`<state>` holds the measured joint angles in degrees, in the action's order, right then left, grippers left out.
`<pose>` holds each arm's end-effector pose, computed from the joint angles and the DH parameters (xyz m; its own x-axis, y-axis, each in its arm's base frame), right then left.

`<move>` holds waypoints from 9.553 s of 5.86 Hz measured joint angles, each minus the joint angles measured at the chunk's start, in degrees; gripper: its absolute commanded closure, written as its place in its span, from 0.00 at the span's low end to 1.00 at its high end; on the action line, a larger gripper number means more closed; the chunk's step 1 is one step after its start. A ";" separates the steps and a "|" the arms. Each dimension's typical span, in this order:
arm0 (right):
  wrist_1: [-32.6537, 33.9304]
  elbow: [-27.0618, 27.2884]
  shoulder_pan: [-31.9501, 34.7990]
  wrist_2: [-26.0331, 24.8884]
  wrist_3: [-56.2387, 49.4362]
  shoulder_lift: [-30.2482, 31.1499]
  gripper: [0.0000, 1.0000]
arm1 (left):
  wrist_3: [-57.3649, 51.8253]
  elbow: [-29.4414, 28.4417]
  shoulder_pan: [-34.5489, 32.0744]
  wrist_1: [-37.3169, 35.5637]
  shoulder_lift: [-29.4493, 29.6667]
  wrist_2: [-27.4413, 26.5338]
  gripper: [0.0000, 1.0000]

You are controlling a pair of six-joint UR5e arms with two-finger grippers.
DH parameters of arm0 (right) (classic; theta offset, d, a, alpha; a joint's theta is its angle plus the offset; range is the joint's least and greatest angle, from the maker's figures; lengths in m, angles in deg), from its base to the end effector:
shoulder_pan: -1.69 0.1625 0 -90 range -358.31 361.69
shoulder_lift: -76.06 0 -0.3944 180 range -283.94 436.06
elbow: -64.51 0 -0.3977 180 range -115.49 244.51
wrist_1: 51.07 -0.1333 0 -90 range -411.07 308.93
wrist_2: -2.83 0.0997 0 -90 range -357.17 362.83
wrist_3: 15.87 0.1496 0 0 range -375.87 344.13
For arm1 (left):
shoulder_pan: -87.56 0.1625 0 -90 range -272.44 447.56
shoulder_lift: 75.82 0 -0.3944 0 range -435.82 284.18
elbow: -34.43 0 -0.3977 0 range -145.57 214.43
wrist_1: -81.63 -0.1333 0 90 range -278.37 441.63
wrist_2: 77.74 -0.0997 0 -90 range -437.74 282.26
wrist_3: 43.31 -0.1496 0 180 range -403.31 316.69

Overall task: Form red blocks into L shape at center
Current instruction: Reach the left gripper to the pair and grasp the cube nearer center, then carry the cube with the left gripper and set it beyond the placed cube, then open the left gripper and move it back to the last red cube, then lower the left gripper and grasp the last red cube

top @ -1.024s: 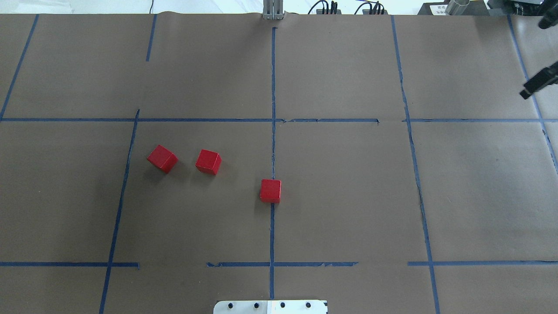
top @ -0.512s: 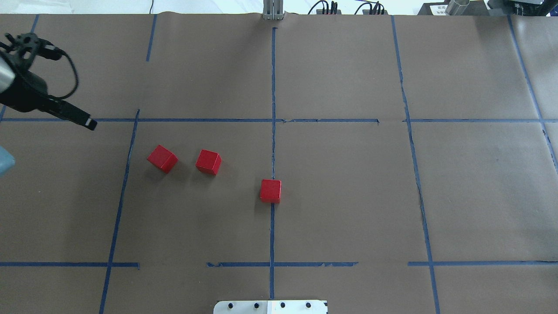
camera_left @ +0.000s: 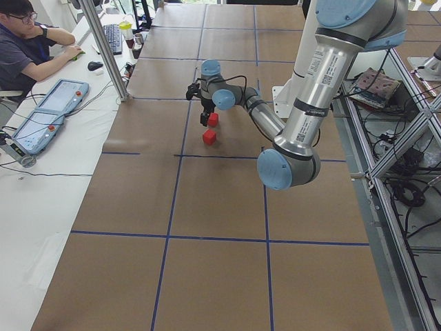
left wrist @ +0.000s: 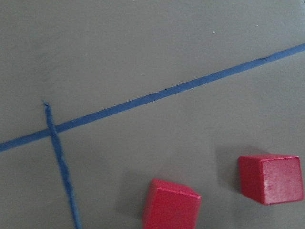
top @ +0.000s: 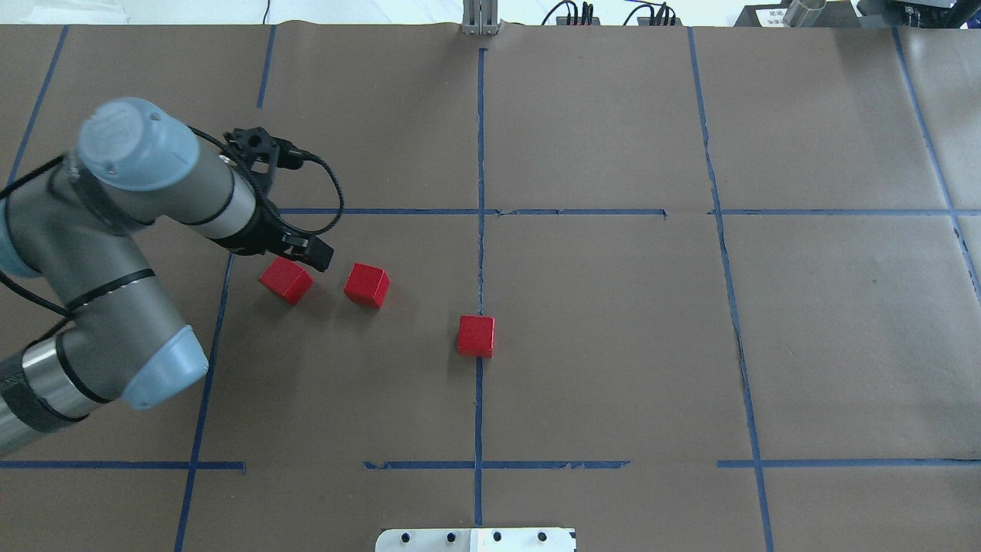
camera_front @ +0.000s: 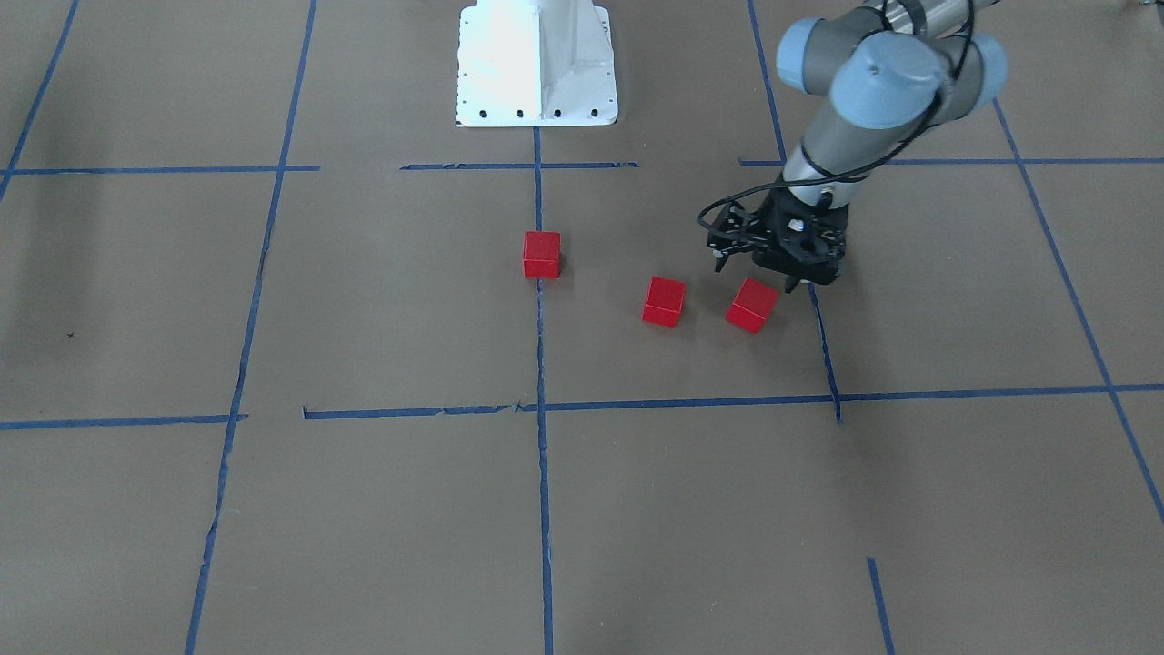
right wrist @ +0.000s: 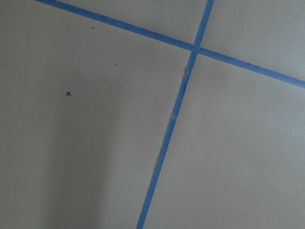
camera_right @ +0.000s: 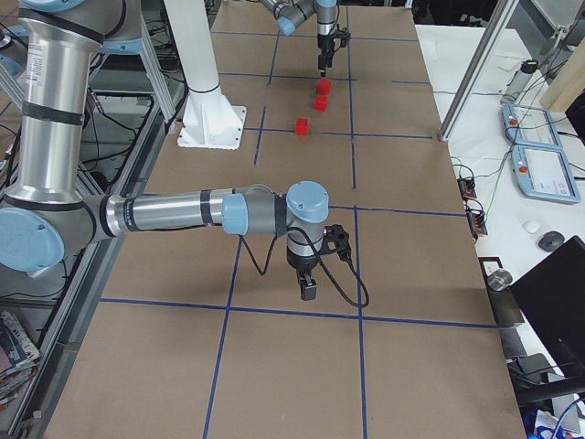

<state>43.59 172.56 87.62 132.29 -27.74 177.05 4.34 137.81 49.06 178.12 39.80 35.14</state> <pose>0.0080 -0.4256 0.6120 0.7372 -0.2846 0.6128 0.2274 0.9586 0.1716 0.4602 -0.4621 0.2934 0.6457 0.2795 -0.7106 -0.1061 0.9544 0.2790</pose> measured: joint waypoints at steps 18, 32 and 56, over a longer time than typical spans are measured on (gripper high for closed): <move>0.03 -0.33 0.03 0.08 0.00 0.13 0.00 | 21.45 -25.99 8.06 -0.82 25.88 -5.94 0.90; 0.00 -0.56 0.03 -0.01 -0.27 0.25 0.00 | 20.82 -27.88 11.87 0.80 26.50 -6.27 0.63; 0.07 -0.62 0.03 0.08 -0.02 0.17 0.00 | -7.29 -7.88 -2.94 8.09 -2.13 3.09 0.00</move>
<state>43.66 171.94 87.65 132.38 -27.76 177.22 -2.96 129.93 46.12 186.21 37.67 38.23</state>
